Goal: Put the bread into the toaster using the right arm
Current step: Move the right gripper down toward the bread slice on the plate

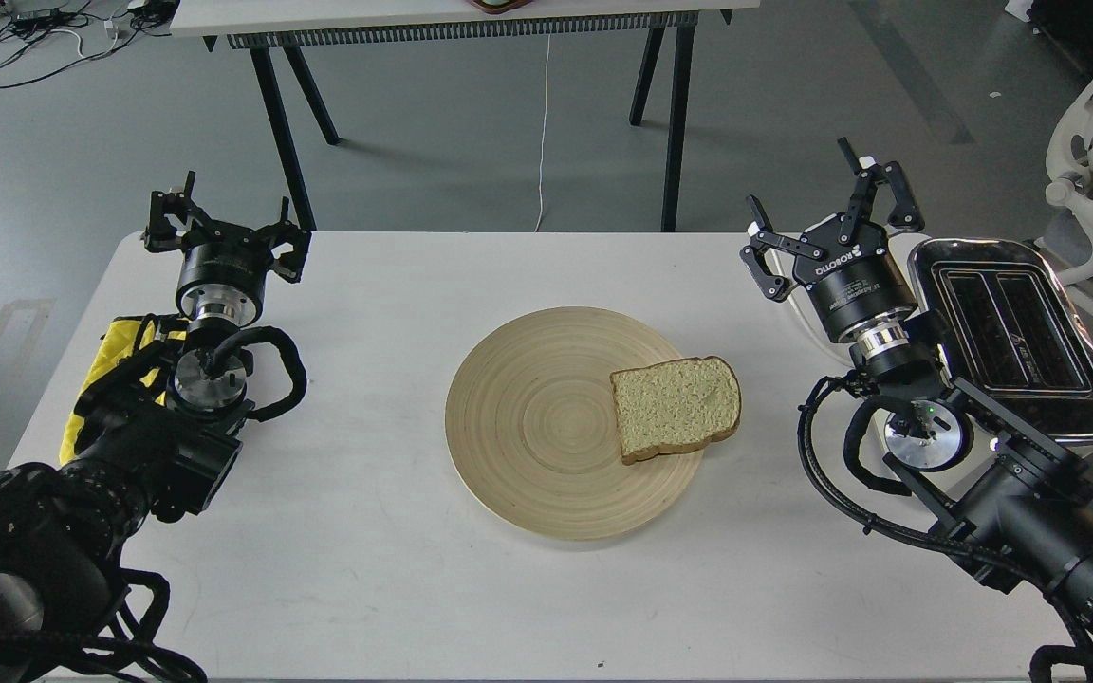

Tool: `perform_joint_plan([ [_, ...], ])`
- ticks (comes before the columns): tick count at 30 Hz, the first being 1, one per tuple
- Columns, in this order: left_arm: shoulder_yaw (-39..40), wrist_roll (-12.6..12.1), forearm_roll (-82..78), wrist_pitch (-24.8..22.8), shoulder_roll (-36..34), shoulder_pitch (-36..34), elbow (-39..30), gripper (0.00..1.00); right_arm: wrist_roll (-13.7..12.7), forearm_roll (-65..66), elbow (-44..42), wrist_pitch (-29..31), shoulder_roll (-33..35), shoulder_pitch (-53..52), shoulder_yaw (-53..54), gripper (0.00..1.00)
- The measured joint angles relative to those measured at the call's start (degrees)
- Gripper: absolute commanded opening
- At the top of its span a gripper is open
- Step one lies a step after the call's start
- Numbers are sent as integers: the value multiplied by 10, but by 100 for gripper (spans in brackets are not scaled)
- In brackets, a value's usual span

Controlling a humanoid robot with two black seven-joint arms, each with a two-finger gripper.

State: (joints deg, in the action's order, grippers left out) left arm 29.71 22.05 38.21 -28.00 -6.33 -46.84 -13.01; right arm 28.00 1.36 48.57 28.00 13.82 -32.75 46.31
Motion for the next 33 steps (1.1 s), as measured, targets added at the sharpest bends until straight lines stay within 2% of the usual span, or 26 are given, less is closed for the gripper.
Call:
perform_joint_plan([
  [9, 0, 1, 0, 0, 0, 1, 0, 100, 0, 2, 1, 0, -13, -2, -1, 99],
  [12, 0, 1, 0, 0, 0, 1, 0, 100, 0, 12, 17, -34, -14, -11, -6, 99],
  [14, 0, 1, 0, 0, 0, 1, 0, 100, 0, 33, 37, -88, -10, -20, -19, 99],
  [18, 0, 1, 0, 0, 0, 1, 0, 100, -6, 102, 93, -240, 14, -48, -67, 99],
  [24, 0, 1, 0, 0, 0, 1, 0, 100, -61, 217, 170, -440, 35, -79, -138, 99],
  [27, 0, 1, 0, 0, 0, 0, 0, 100, -73, 249, 190, -490, 68, -85, -178, 99],
  [33, 0, 1, 0, 0, 0, 0, 0, 100, -72, 265, 228, -517, 161, -84, -257, 99],
])
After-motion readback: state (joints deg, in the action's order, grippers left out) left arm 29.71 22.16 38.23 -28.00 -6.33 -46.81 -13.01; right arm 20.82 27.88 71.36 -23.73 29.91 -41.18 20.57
